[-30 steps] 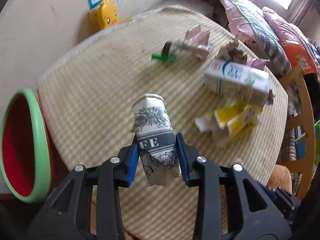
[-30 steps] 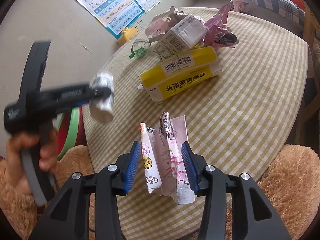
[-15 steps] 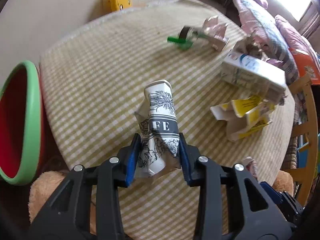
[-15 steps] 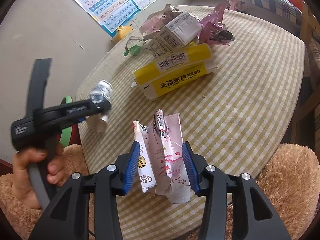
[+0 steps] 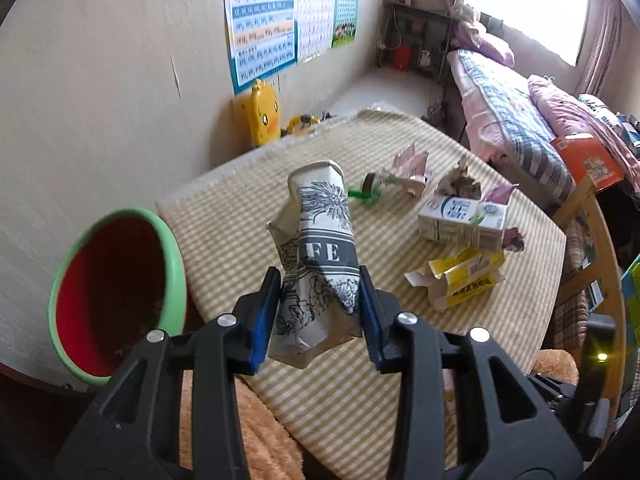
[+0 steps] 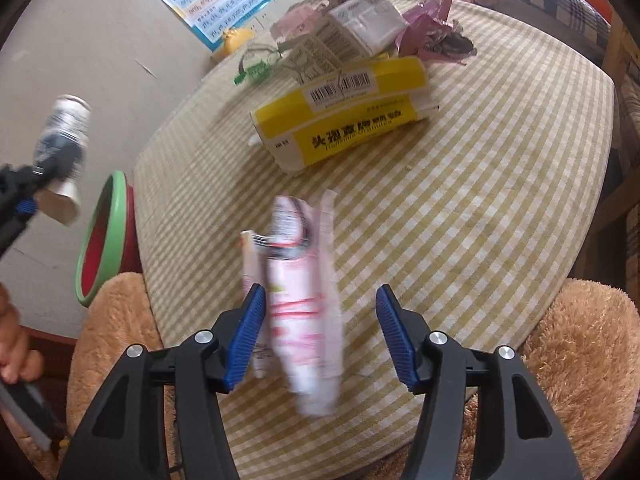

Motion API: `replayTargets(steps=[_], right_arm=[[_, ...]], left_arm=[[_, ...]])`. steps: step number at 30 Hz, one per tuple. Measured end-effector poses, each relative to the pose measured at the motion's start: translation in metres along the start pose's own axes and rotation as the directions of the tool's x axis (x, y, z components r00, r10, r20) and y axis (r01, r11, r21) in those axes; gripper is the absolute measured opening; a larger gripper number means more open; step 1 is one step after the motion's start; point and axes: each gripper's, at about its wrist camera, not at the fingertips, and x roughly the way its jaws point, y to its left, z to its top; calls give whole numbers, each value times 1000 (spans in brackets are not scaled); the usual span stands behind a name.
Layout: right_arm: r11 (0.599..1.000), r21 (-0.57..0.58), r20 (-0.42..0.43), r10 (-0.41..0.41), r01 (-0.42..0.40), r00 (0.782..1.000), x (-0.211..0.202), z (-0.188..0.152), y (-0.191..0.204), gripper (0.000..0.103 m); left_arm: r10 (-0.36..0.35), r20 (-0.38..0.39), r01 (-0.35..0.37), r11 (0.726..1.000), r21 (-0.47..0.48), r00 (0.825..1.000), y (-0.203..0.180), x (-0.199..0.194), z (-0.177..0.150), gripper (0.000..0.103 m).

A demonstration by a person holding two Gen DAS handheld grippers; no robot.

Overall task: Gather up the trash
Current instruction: 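Carry the cup and pink carton over the bucket and open both tools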

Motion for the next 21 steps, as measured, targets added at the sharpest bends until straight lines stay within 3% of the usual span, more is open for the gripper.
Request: replayTargets(steps=[2, 3, 4, 13, 21], right_arm=[[1000, -13, 3, -4, 4, 1000, 0, -1, 2, 50], [1000, -23, 4, -6, 6, 1000, -1, -1, 5, 32], [999, -31, 5, -11, 11, 1000, -2, -3, 7, 22], [996, -85, 131, 20, -9, 991, -45, 7, 35, 22], [992, -116, 267, 75, -45, 961, -86, 32, 67, 22]], left_arm=[[-10, 4, 10, 1000, -2, 1000, 4, -4, -1, 37], [-7, 7, 7, 1000, -5, 1000, 6, -5, -1, 37], [-6, 7, 6, 1000, -6, 1000, 9, -6, -2, 37], [-4, 18, 5, 999, -48, 1000, 31, -16, -6, 37], [15, 59, -12, 998, -53, 998, 42, -28, -5, 37]])
